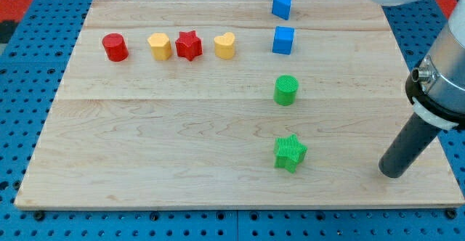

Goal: Move the green circle to the center of the board

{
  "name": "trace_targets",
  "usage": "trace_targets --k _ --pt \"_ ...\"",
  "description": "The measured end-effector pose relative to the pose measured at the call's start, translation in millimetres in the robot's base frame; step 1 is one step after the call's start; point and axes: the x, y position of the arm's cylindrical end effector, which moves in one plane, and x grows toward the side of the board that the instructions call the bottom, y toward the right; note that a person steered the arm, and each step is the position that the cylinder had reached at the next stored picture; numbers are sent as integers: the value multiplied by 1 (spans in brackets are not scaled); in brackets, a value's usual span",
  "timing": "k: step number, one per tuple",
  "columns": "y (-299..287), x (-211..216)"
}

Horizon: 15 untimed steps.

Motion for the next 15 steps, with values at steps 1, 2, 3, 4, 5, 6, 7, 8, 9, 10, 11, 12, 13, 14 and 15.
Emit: trace_targets --k 1,2,3,4,5,6,7,8,9,10,11,12,13,14,15 --pt "0 0" --pt "14 -19" --pt "22 -80" --pt "24 -123" --pt "25 -124" --pt "24 -124" --pt "18 -133" --pt "2 -146" --pt "-10 -149" --pt "-14 -151" --pt "-29 -153" --pt "-106 -153" --pt "-159 -154" --pt "-170 -143" --pt "-178 -143"
